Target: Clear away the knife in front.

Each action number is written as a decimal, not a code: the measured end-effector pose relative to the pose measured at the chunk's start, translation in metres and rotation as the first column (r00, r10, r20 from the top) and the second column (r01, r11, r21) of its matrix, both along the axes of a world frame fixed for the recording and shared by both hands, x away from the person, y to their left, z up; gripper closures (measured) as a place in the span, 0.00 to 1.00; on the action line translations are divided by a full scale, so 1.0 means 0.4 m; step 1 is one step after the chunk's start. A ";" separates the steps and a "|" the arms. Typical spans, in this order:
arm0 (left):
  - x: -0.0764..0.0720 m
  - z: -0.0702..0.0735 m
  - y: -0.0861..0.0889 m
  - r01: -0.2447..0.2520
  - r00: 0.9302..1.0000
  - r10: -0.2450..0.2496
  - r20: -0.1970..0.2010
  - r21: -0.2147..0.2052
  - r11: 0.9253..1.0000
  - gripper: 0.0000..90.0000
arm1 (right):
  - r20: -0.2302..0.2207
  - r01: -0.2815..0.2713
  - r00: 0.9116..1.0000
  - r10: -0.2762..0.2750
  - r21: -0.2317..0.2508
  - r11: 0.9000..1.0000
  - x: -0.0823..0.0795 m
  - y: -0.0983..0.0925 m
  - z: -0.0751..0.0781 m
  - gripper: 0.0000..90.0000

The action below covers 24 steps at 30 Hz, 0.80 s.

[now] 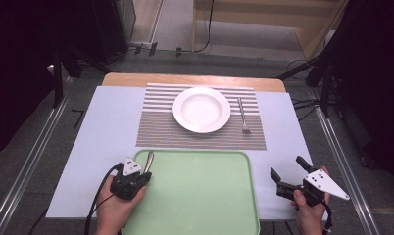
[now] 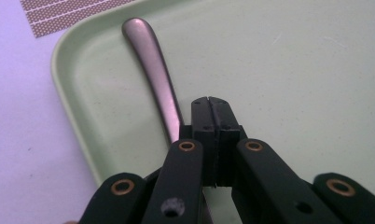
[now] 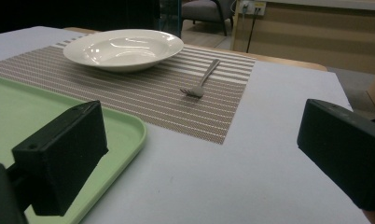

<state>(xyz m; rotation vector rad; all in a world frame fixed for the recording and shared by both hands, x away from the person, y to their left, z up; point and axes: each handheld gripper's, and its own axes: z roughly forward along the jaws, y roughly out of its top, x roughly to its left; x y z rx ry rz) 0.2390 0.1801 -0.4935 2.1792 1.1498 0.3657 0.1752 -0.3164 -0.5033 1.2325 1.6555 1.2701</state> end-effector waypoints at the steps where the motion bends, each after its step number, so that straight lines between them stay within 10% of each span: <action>1: 0.001 -0.001 0.004 -0.005 1.000 0.005 0.004 -0.006 1.000 0.99 | -0.008 0.001 1.000 -0.001 0.004 1.000 0.000 0.001 -0.001 0.00; 14: 0.008 -0.007 0.037 -0.003 1.000 0.004 0.009 -0.052 0.999 0.99 | -0.020 0.007 1.000 -0.007 -0.006 1.000 0.002 0.006 -0.005 0.00; 18: 0.005 0.007 0.058 0.029 0.998 -0.021 0.055 -0.145 0.989 0.98 | -0.016 0.010 1.000 -0.010 0.000 1.000 0.000 0.004 -0.004 0.00; 24: -0.003 0.034 0.098 0.063 0.991 -0.033 0.130 -0.231 0.971 0.69 | -0.014 0.020 1.000 -0.020 -0.008 1.000 0.003 0.001 -0.004 0.00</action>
